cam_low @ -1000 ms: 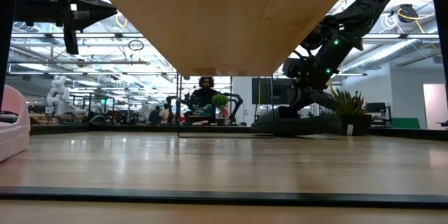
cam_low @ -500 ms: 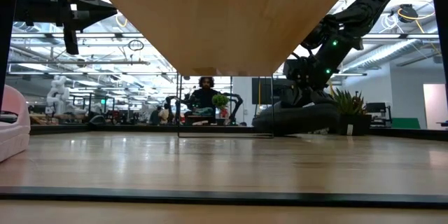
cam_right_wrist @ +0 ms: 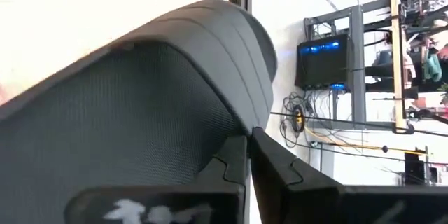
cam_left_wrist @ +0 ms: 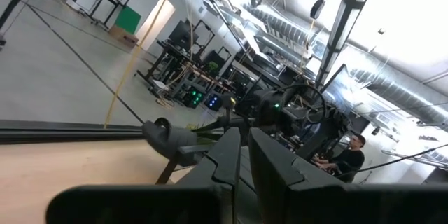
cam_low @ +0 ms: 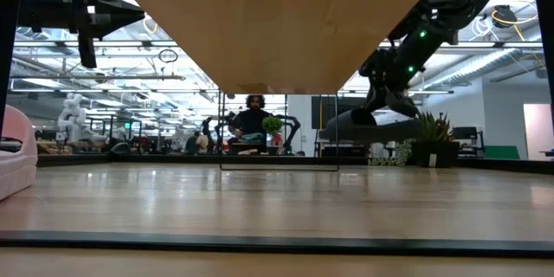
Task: Pick and place slides into the shelf
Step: Put the black slide on the shelf
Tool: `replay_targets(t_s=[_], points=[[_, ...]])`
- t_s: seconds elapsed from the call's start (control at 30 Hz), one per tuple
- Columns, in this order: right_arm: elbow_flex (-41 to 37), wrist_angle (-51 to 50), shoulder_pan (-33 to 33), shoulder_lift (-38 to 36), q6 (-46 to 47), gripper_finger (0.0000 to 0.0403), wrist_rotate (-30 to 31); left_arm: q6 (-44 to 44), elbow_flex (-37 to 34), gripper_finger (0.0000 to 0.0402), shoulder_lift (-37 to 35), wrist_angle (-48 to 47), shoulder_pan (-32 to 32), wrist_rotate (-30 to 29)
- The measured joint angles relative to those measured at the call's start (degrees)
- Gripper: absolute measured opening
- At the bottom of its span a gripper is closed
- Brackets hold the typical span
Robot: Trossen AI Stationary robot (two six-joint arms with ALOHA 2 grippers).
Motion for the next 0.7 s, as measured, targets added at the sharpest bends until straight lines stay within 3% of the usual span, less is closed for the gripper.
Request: replay_targets(t_s=[0.33, 0.7], points=[[1.35, -4.97, 0.04, -6.35, -0.09, 0.0, 3.13, 0.0, 0.0, 0.0033, 0.02, 0.02, 0.0, -0.48], [16.03, -13.02, 2.22, -11.36, -3.04, 0.0, 7.28, -0.2, 0.0, 0.0033, 0.0, 0.04, 0.0, -0.47]])
